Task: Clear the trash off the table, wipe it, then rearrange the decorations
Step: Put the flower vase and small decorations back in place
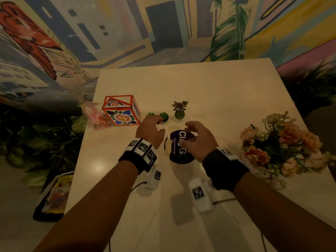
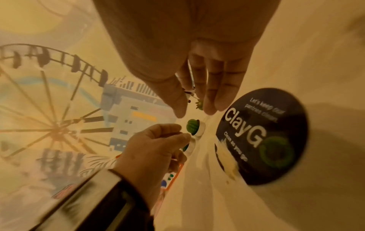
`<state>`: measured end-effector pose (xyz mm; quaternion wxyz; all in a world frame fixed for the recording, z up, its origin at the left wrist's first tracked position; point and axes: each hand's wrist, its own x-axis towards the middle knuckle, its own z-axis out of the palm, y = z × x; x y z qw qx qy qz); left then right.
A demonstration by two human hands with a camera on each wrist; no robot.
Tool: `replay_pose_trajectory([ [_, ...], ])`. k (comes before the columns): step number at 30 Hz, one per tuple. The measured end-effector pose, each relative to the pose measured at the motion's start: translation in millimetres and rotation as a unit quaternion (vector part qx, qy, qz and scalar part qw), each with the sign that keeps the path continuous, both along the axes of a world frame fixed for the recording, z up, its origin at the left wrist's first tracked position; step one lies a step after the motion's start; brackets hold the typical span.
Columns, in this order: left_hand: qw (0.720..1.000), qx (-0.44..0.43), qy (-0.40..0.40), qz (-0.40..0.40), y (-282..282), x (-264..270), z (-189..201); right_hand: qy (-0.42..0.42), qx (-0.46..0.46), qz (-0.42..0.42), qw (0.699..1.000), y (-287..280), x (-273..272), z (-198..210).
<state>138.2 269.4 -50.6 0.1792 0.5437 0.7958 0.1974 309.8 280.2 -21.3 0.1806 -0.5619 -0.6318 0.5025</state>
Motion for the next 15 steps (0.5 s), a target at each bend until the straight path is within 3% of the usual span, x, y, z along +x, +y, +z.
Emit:
replay_pose_trajectory([
  [8,0.992,-0.097,0.042,-0.076,36.7,-19.7,-6.2,-0.072,-0.042,-0.061,0.995,69.9,-38.4,-29.6],
  [15,0.989,-0.103,0.028,-0.098,46.6,-24.0,-9.7,-0.054,-0.025,-0.056,0.997,86.4,-52.0,-48.1],
])
